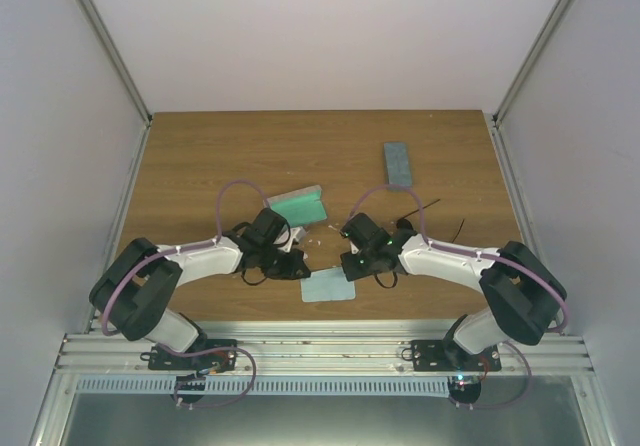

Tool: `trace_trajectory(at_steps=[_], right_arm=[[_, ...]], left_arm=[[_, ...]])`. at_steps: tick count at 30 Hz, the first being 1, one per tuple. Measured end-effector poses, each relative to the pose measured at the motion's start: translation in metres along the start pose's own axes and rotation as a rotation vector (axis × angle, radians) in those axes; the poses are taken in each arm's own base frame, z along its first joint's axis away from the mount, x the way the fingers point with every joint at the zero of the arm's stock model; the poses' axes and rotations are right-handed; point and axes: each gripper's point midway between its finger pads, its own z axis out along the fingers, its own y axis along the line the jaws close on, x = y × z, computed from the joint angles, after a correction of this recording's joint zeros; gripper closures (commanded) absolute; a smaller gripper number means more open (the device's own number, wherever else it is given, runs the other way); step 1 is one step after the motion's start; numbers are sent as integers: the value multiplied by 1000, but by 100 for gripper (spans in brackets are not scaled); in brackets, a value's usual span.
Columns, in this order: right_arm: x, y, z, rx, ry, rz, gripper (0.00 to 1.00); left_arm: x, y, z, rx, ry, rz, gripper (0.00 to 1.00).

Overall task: Organize the sunglasses
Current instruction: Fold the glasses cleaning cloth at the center of the board.

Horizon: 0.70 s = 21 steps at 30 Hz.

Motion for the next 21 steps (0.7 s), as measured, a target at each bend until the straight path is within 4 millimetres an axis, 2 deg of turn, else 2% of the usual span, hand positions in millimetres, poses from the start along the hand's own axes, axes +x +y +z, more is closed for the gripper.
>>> trace_trajectory(at_steps=[21], right_arm=[[18, 6, 2, -36, 64, -35, 100]], left_arm=[[15, 7, 6, -34, 57, 34, 100]])
